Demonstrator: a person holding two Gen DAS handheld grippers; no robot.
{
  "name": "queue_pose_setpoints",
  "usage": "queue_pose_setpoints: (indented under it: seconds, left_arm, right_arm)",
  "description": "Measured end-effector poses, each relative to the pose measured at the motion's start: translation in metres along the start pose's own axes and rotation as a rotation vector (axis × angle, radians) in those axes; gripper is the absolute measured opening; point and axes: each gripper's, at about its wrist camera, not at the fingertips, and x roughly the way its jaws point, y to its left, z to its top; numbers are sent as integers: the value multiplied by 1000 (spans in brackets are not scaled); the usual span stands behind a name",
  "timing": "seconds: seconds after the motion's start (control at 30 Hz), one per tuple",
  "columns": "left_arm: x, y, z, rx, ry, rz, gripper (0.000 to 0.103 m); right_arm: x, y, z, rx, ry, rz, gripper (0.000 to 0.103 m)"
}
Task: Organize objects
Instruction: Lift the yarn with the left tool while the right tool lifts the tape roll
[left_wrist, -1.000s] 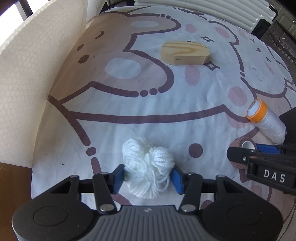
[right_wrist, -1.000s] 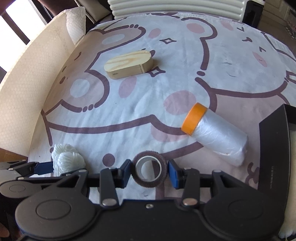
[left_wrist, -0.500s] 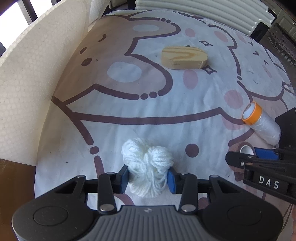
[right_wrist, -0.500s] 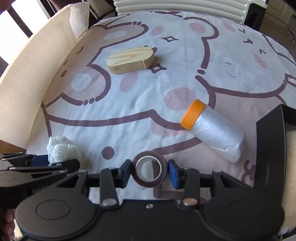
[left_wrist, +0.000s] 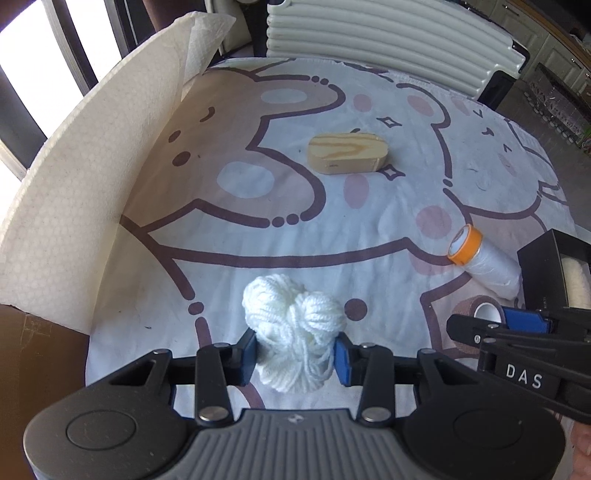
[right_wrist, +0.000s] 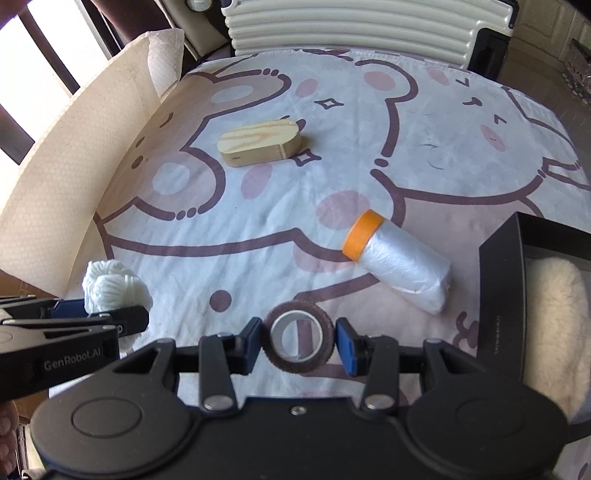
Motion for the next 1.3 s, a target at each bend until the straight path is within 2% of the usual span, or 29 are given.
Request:
queue_pose_setpoints:
  seconds: [0.73,1.3]
  left_arm:
    - [-72,-19,-20,14,-128,-4,43]
    - [-87,-51,-28,51,-163,-31,43]
  right_arm:
    - [-88,-16,-26,27,-159,-39,44]
    - [-123,-44,-43,69,-220,-89,44]
